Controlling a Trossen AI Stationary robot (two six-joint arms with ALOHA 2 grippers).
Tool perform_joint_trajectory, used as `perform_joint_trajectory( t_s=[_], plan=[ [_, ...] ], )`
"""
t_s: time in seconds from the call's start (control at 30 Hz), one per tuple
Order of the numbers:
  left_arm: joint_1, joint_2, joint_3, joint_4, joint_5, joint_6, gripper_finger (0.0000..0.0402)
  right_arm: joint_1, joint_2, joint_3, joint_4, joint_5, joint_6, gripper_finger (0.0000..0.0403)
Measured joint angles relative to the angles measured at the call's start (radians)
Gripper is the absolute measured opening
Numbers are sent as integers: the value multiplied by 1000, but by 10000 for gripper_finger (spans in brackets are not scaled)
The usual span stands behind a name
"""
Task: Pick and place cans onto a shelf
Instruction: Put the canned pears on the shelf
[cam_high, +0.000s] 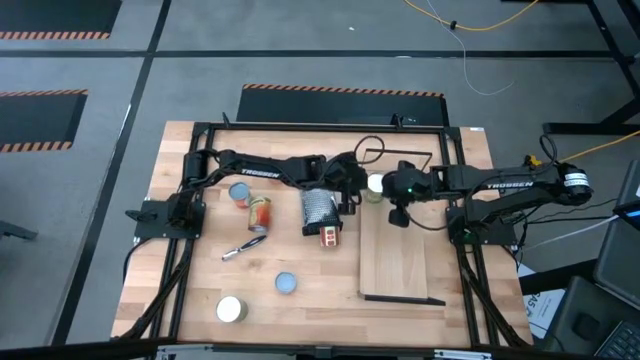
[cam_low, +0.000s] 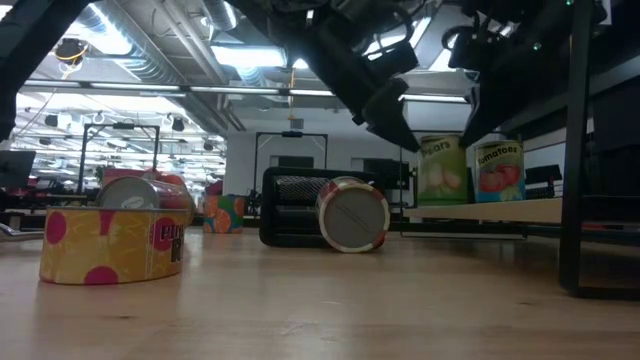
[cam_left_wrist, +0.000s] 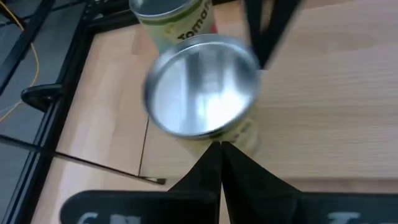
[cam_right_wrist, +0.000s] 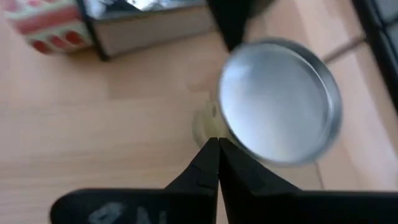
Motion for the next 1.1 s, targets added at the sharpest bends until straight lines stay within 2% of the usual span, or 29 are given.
perform_joint_trajectory(
  t_s=[0.17, 0.5, 1.1],
  plan=[
    [-11, 0, 0, 5, 0, 7, 1, 0, 0, 0, -39, 80, 38, 12],
    [-11, 0, 0, 2, -2, 7, 1, 0, 0, 0, -37, 155, 41, 12],
    [11, 0, 0, 29, -2, 8, 1, -1, -39, 0, -26, 166, 34, 12]
  ],
)
